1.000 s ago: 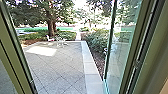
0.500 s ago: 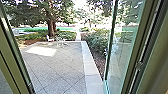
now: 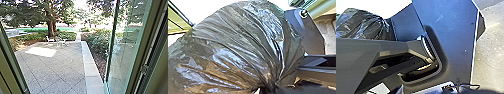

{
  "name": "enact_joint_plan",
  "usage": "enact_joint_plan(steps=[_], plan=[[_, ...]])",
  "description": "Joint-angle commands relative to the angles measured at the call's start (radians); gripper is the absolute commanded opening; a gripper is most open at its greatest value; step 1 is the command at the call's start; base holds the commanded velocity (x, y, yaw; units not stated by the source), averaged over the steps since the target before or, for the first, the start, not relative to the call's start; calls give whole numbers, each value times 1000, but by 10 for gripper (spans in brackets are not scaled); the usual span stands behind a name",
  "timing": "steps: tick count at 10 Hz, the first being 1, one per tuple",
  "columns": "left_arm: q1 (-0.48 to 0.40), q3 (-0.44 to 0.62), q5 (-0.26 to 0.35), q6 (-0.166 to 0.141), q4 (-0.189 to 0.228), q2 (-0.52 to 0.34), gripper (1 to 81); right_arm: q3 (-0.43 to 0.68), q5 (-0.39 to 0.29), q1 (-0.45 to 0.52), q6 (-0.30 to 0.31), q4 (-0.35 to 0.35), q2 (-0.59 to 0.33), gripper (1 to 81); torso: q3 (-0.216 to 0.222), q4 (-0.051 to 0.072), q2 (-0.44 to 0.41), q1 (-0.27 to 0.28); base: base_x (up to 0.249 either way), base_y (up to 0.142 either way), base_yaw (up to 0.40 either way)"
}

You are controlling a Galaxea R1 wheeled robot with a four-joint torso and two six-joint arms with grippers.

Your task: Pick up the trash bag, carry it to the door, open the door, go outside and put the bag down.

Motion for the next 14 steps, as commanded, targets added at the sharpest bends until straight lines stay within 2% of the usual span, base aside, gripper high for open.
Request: enact_joint_plan(steps=[1, 14], plan=[[-50, 1, 54, 4, 6, 3, 10, 6, -50, 28, -7, -14, 12, 811, 0, 0, 0, 0, 136, 0, 0], [-50, 1, 54, 4, 8, 3, 10, 10, -50, 32, -9, -12, 18, 811, 1, 0, -1, 0, 142, 0, 0]])
